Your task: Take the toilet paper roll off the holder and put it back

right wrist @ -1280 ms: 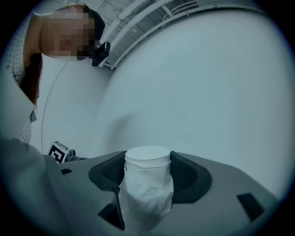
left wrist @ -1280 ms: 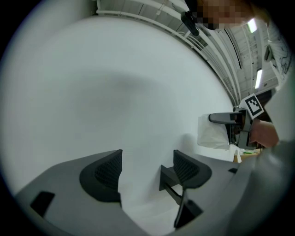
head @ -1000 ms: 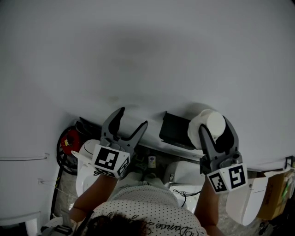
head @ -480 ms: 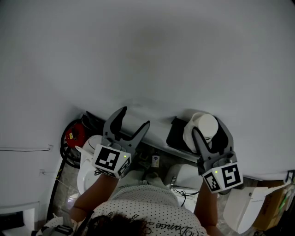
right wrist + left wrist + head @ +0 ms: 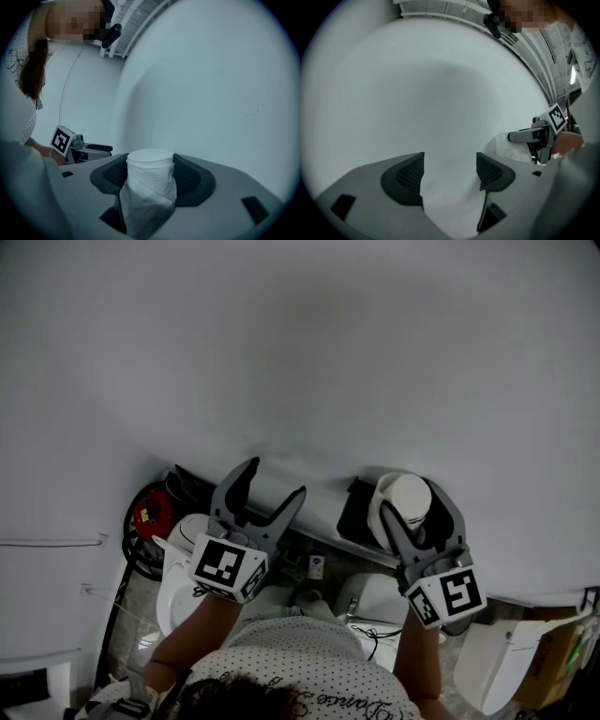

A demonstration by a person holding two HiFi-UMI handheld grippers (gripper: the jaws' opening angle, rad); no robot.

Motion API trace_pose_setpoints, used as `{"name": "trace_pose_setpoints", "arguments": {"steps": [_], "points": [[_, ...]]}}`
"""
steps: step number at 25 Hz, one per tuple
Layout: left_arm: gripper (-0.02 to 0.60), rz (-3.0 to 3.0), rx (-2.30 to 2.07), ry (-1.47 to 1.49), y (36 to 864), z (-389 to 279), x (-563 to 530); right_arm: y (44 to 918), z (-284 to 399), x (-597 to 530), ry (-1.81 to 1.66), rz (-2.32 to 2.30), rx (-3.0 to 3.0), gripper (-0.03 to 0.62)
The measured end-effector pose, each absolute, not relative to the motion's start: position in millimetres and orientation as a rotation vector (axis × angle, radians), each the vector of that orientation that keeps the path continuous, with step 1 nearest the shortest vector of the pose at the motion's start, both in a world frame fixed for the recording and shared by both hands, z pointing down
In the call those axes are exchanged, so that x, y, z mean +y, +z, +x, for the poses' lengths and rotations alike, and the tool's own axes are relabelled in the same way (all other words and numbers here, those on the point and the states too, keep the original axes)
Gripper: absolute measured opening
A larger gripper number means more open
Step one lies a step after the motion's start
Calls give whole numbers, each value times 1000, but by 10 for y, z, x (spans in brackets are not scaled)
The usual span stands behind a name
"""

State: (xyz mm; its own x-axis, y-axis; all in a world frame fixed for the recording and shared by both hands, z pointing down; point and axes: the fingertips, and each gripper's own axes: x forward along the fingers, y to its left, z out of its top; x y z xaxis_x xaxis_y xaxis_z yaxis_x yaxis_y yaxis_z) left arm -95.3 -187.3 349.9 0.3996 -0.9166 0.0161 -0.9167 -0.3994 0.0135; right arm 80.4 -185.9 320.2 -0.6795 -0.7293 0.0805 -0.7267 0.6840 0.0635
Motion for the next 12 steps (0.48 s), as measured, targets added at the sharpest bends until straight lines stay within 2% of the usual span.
{"name": "trace_pose_setpoints", "arguments": {"steps": [12], "points": [[331, 2611, -1707, 18, 3522, -957, -1852, 3274, 761, -1849, -26, 1182, -2765, 297]]}}
